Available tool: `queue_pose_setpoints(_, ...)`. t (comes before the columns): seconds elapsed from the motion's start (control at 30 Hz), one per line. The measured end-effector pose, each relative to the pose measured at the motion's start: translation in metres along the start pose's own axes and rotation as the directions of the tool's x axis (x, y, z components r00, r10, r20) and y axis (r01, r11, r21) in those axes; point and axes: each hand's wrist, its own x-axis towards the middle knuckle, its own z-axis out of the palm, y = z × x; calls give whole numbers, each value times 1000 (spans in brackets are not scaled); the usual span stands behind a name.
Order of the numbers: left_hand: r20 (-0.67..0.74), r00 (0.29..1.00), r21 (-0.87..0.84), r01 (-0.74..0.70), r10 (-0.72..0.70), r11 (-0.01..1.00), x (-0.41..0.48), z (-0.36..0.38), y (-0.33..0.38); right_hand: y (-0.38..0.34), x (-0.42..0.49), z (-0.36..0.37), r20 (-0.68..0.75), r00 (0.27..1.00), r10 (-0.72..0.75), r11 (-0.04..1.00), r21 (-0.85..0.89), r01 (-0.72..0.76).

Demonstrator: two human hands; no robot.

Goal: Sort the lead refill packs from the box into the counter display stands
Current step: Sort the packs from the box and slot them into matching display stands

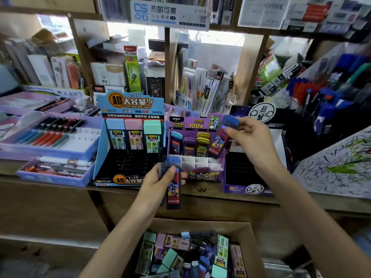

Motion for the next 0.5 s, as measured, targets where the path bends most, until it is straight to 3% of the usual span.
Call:
queue_pose_setpoints(0.17, 7, 1000, 11, 8, -8, 1000, -2, 4, 0, 17, 15, -4, -56, 989, -134, 983, -135, 126)
queue_pose_setpoints(0.27, 4, 1000, 14, 21, -21, 1000, -3, 4, 0, 33, 17, 3, 13, 986, -168, 956, -241, 166)
queue_pose_setpoints(0.4, 0, 1000, 16, 22, -22, 1000, -4, 5, 1, 51, 20, 10, 112, 973, -200, 792, -566, 228)
queue_pose_setpoints(0.5, 3, 1000, 17, 28, -28, 999, -5, 6, 2, 56, 20, 12, 151, 961, -231, 700, -660, 272)
